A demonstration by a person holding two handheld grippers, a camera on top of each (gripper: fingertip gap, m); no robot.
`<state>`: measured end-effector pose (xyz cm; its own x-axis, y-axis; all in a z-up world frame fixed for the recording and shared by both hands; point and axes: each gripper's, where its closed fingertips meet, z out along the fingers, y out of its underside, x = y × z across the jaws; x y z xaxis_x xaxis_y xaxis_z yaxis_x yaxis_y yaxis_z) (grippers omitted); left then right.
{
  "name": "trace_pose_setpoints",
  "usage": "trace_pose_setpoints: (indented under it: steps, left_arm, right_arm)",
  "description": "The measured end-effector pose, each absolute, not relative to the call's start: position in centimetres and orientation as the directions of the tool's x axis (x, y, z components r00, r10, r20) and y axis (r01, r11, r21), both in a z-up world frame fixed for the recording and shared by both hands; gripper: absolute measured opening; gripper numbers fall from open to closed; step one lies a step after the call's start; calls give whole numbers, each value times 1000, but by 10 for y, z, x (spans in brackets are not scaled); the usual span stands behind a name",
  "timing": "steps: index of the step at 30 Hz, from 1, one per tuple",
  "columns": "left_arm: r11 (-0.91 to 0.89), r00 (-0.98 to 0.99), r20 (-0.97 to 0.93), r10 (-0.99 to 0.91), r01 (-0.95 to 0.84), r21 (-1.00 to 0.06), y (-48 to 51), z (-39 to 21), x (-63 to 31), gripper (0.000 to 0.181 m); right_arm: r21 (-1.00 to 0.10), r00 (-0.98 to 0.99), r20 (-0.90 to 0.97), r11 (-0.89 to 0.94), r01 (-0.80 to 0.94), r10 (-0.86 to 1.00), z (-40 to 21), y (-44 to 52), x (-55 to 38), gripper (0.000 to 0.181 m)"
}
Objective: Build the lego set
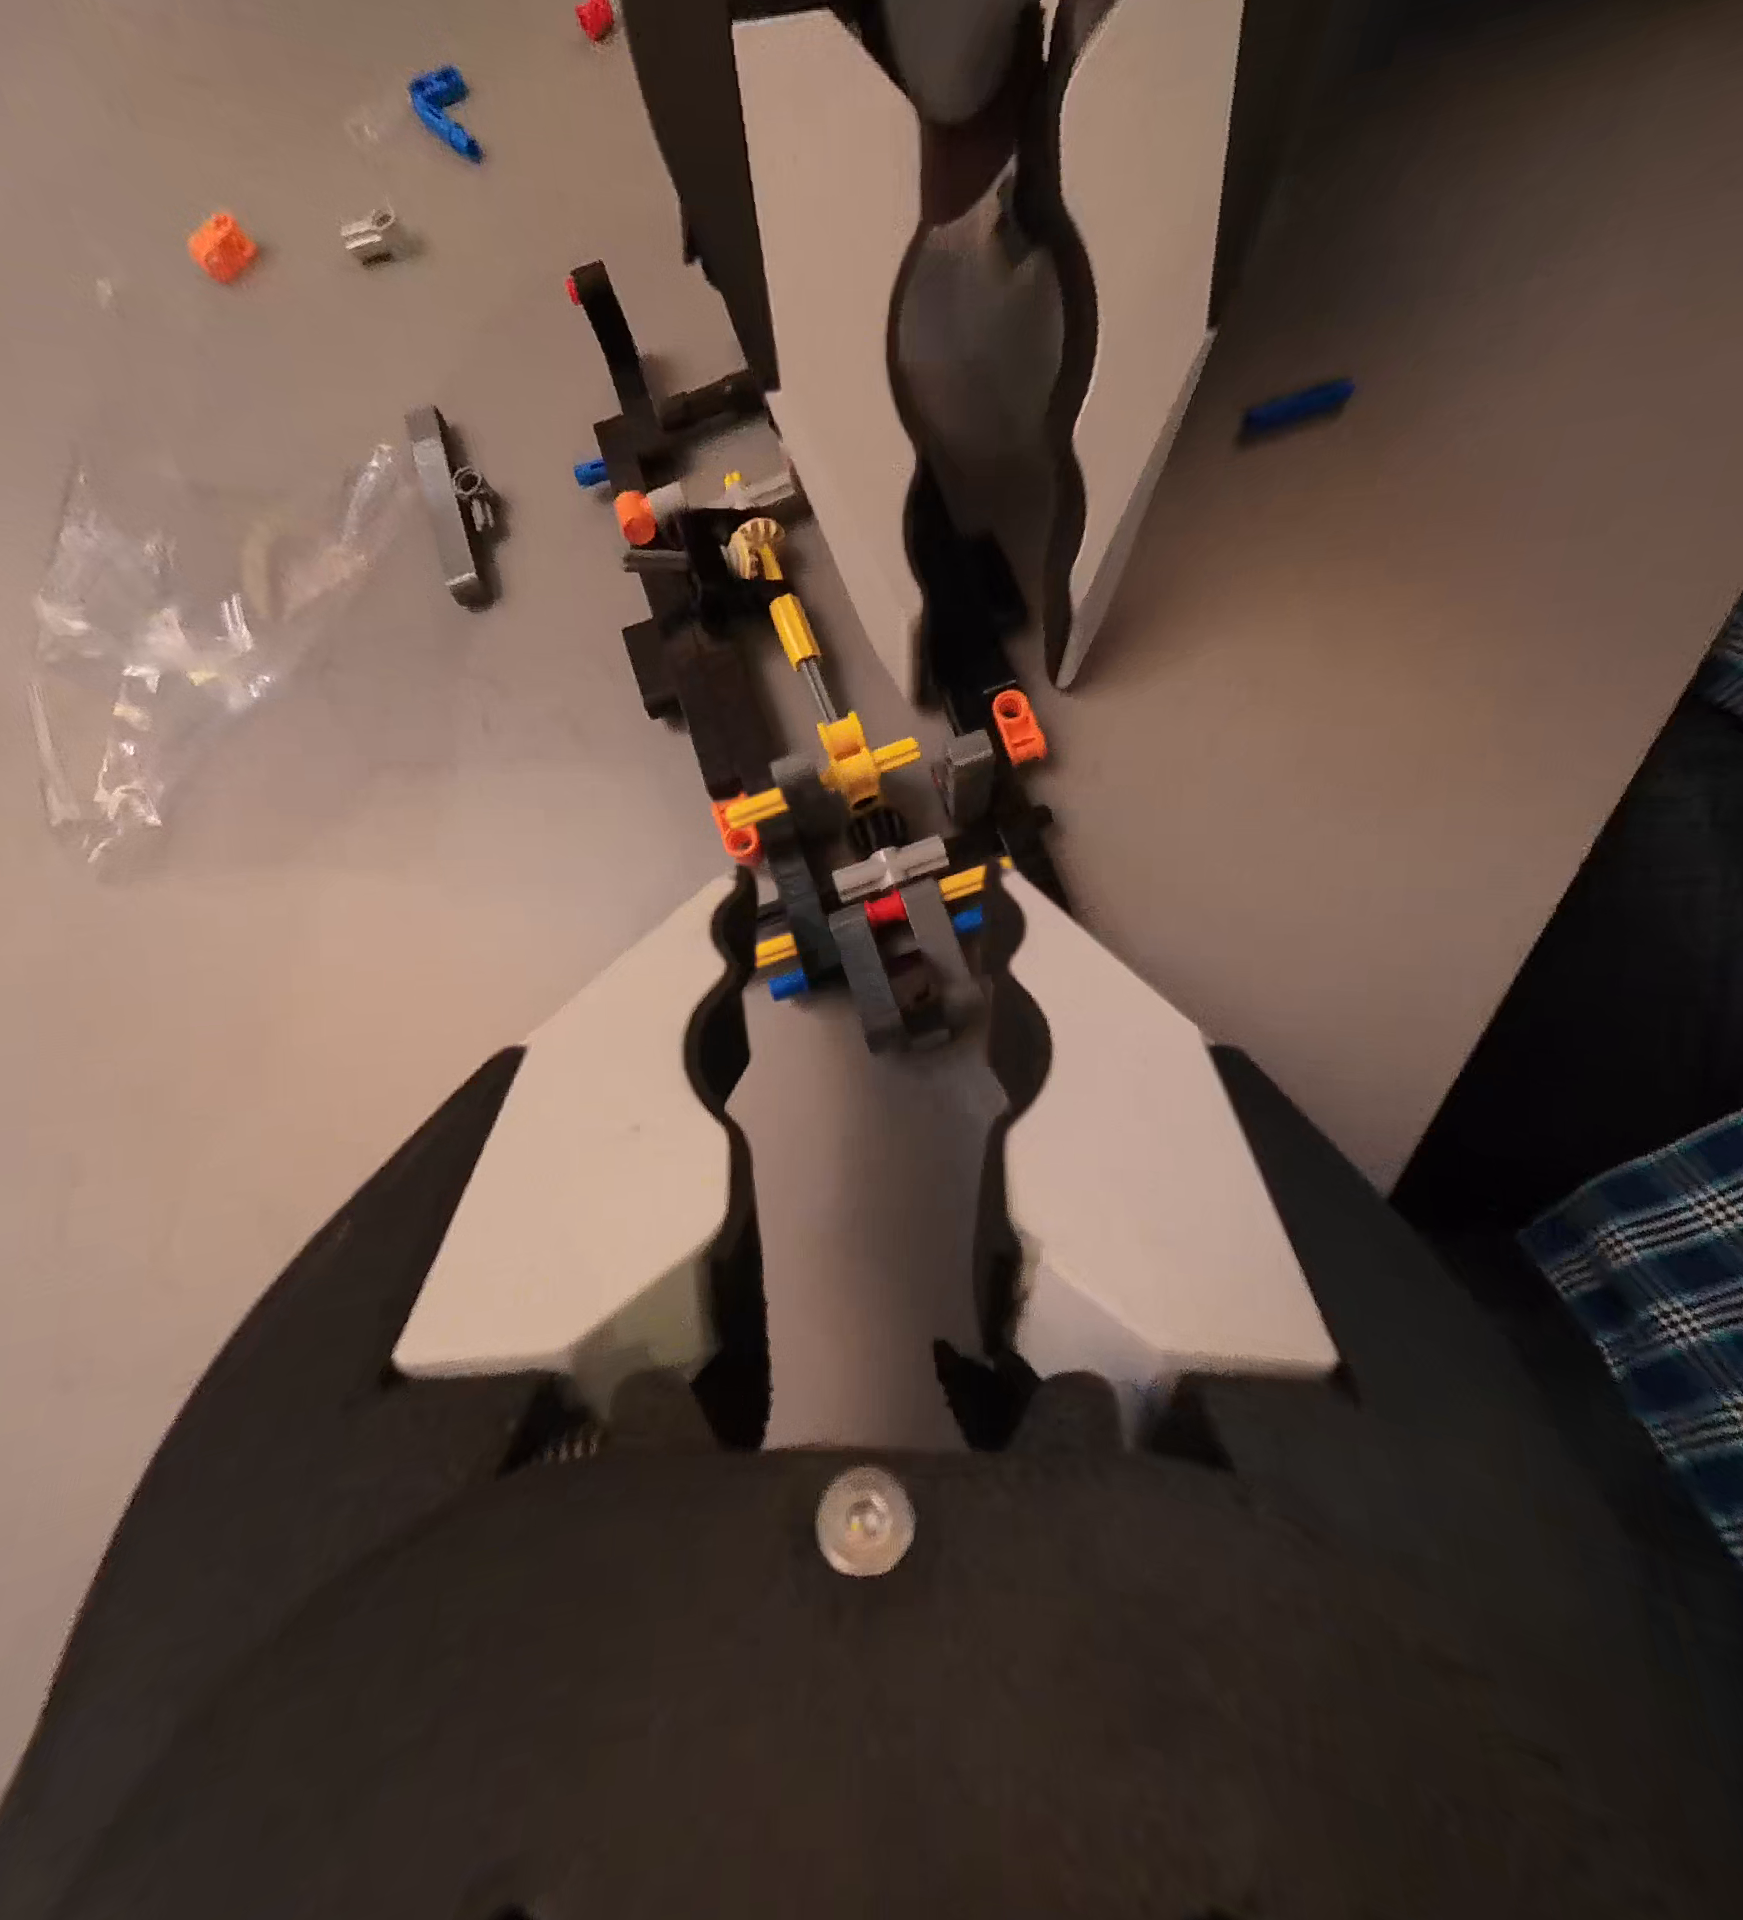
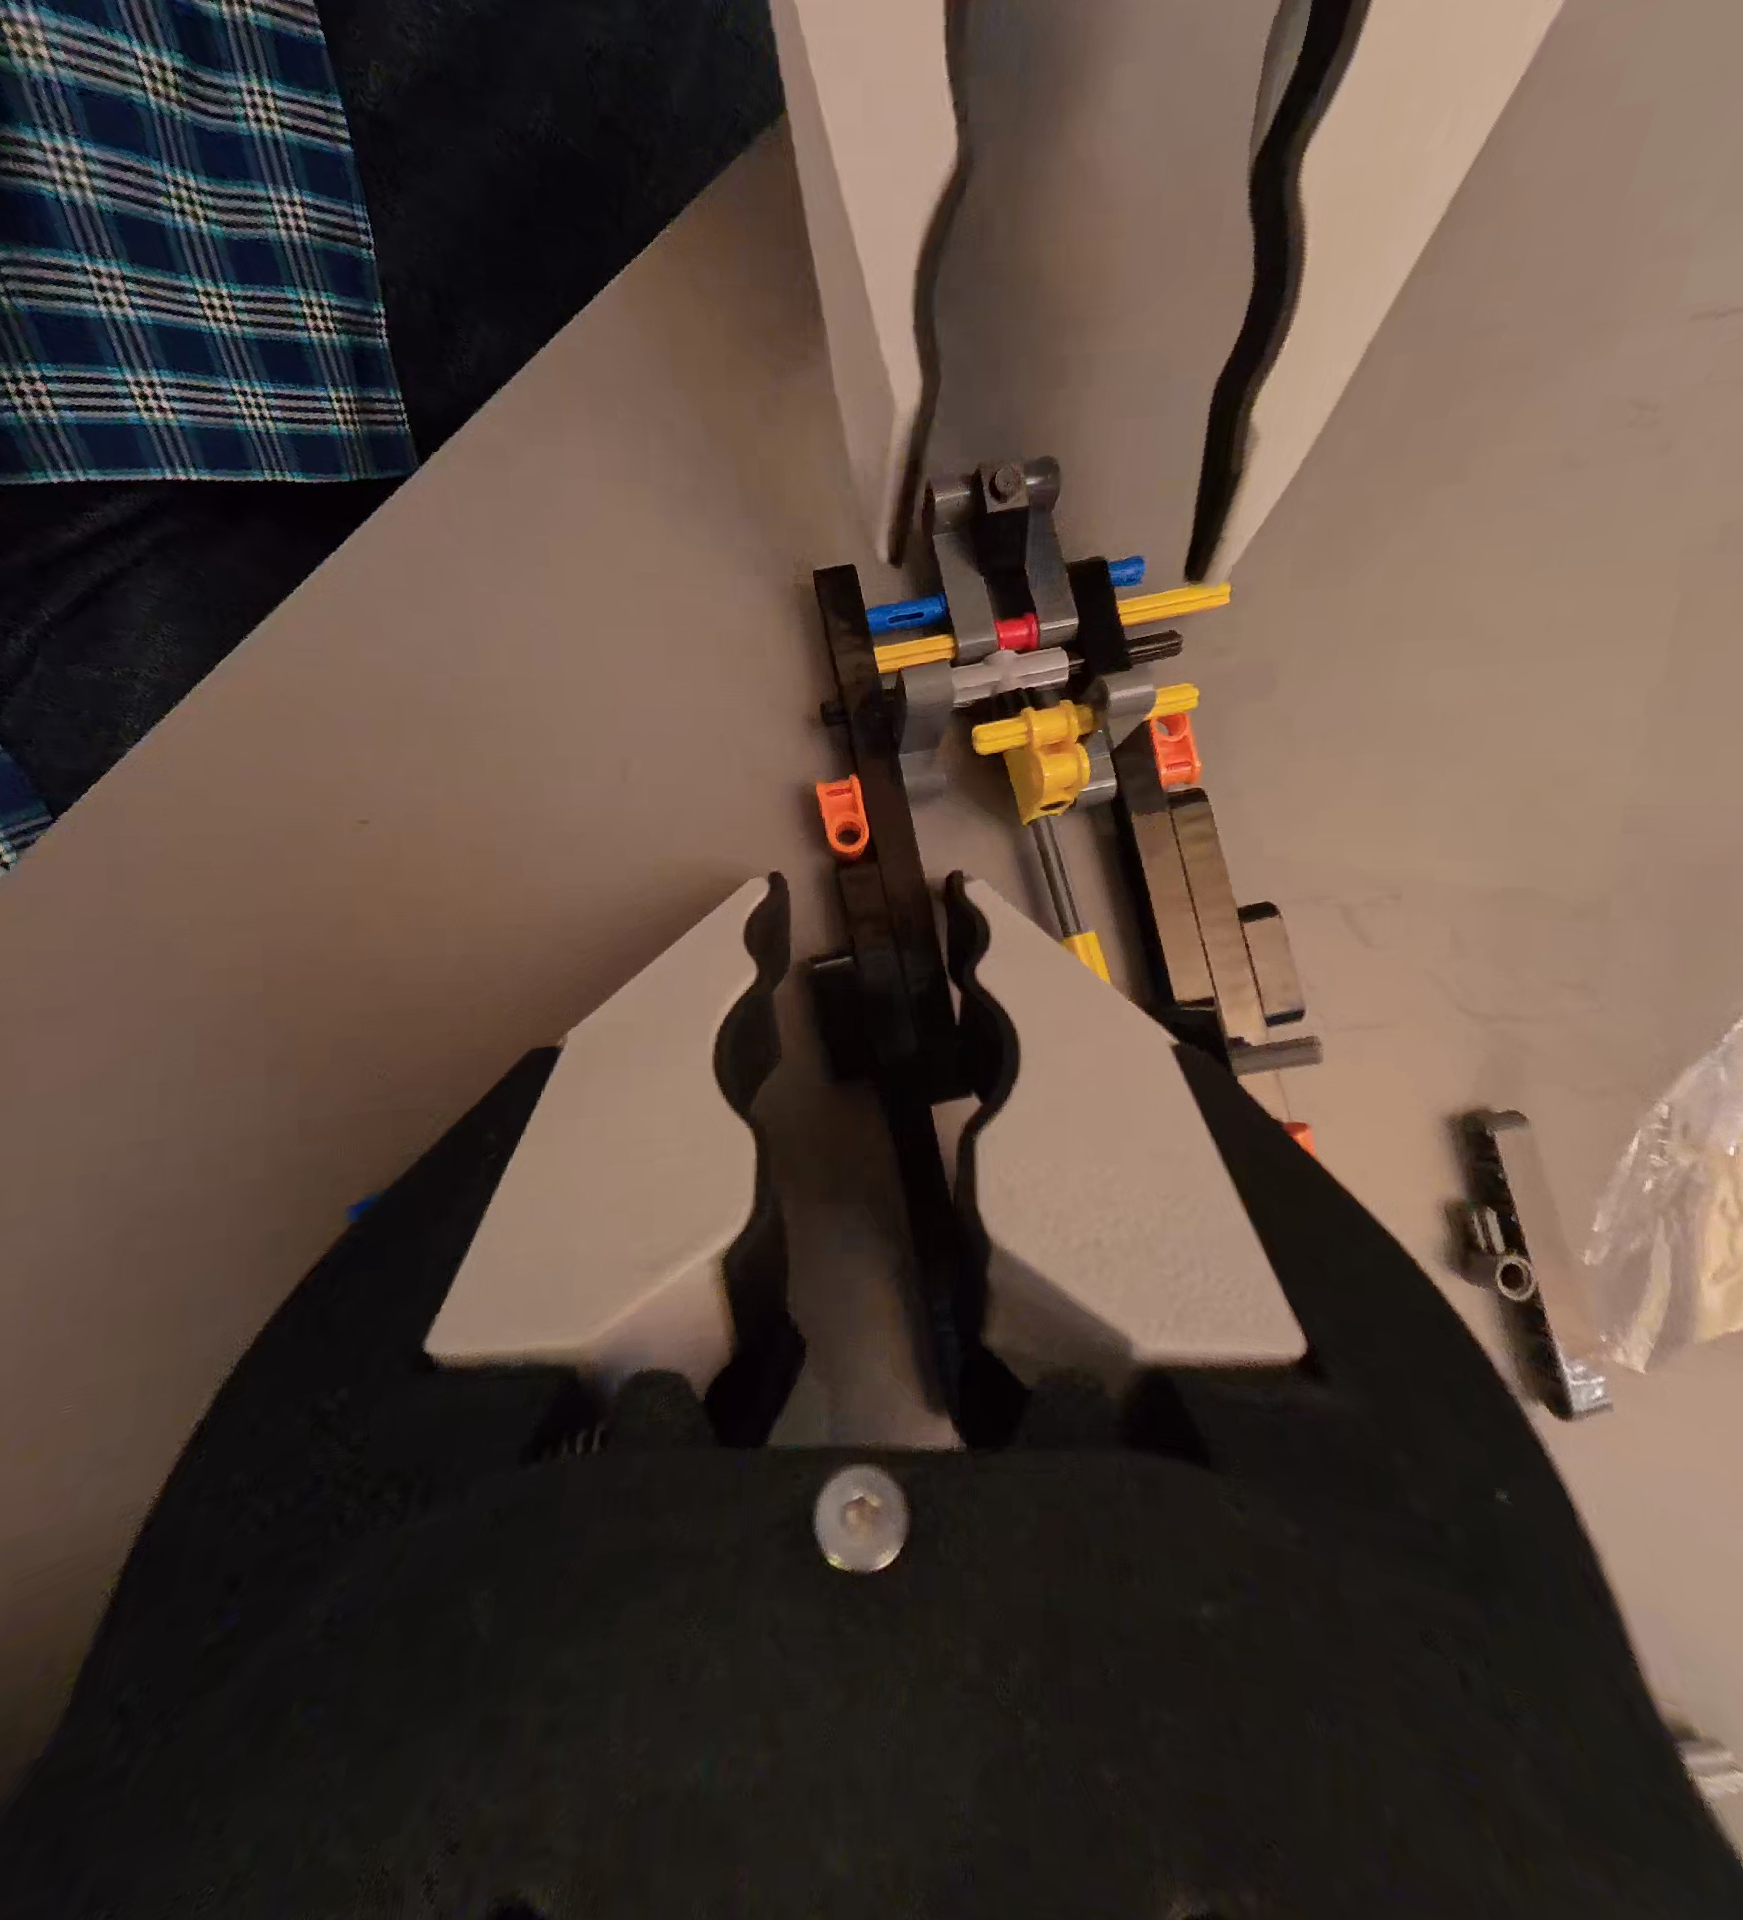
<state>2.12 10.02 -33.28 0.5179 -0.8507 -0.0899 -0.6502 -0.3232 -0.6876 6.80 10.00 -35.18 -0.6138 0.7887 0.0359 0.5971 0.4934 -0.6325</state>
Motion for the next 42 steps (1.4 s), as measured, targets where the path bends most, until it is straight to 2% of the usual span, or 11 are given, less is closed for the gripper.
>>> trace_pose_setpoints:
  steps: [3, 8, 17, 22, 31, 42]
  left_arm:
    - [-343, 510, -64, -858, -660, -668, 101, -346, 25, 28]
    - [-358, 526, -39, -849, -629, -690, 102, -346, 27, 17]
    - [-366, 548, -52, -835, -623, -691, 104, -348, 28, 16]
    - [-367, 547, -38, -836, -609, -703, 104, -348, 29, 16]
    - [-380, 553, -20, -833, -597, -707, 106, -348, 30, 15]
    - [-379, 539, 22, -842, -563, -734, 104, -342, 38, 19]
  right_arm:
    - [-635, -618, 31, 493, 594, 785, -352, 99, 68, 16]
    - [-644, -615, 21, 481, 595, 788, -352, 99, 69, 16]
    - [-635, -613, 17, 482, 603, 790, -351, 97, 72, 15]
    - [-618, -633, 93, 543, 568, 768, -352, 95, 73, 14]
    - [-633, -636, 20, 503, 589, 771, -351, 97, 75, 14]
    - [-619, -626, 38, 510, 597, 779, -353, 98, 76, 15]
